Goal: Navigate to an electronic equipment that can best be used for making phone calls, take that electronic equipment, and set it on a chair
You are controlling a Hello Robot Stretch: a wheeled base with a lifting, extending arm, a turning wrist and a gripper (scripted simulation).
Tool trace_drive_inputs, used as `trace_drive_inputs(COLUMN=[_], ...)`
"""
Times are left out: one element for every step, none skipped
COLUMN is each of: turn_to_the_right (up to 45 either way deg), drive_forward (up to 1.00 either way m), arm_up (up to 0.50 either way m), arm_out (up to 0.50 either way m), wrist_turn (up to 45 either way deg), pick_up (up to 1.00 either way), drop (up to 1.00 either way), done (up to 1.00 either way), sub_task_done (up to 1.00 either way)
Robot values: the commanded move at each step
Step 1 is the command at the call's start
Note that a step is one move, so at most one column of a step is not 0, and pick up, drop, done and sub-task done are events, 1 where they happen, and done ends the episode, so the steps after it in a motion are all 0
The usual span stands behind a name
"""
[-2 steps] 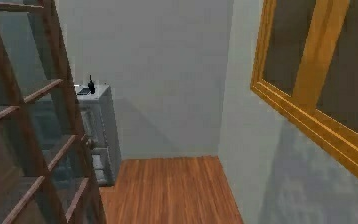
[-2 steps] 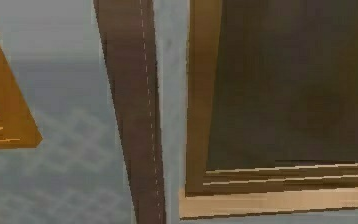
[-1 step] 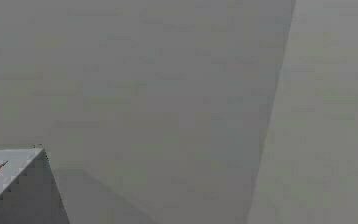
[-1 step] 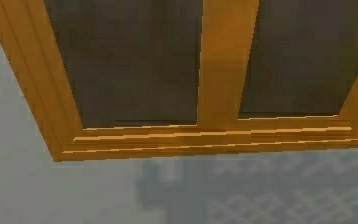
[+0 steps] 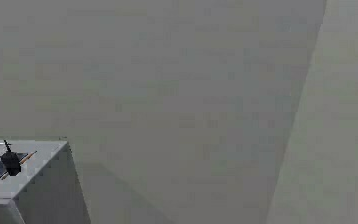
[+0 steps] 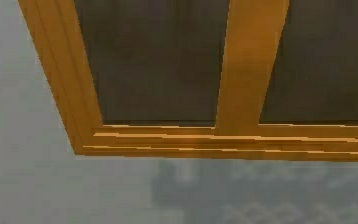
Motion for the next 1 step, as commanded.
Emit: trace_drive_inputs(turn_to_the_right=[0.0], drive_forward=[0.2], arm_up=[0.0], arm_out=[0.0], wrist_turn=[0.0], pick_up=[0.0], drop=[0.0], done=[0.0], sub_task_done=[0.0])
